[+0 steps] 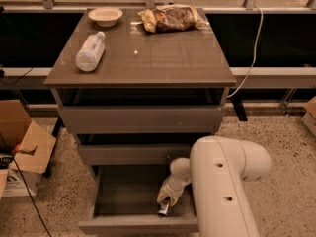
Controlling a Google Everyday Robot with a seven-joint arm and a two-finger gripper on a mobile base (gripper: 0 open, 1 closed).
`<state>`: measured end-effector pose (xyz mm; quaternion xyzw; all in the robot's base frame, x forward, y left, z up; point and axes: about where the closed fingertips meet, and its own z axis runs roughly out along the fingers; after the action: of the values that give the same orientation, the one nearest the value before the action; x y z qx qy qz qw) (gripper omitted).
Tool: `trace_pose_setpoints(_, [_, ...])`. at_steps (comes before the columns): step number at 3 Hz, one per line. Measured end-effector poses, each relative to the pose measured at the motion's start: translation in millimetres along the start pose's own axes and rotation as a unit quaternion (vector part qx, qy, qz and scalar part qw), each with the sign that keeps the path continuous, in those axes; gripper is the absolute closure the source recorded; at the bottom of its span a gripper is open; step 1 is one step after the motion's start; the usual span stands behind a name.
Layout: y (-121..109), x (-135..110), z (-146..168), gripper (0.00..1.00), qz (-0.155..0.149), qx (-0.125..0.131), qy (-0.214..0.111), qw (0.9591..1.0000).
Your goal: Pick redbull can from bottom drawer and place on counter
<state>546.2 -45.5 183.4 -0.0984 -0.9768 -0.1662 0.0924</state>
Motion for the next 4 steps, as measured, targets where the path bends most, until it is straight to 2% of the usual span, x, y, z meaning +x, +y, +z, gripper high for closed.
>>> trace_pose_setpoints(1, [1.8, 18.7, -40.8, 1.00, -0.028, -0.031, 0.001, 0.9991])
trace_pose_setpoints(2, [-5.6, 51.4, -99.7, 1.00, -0.095, -0.049, 0.005, 0.9942])
trace_pose_setpoints(3, [-25.2, 81.8, -163.7, 1.00, -0.145, -0.042, -0.015, 0.9885])
trace_pose_setpoints(4, [-45.8, 127.3, -227.5, 1.00, -0.190, -0.025, -0.046, 0.9804])
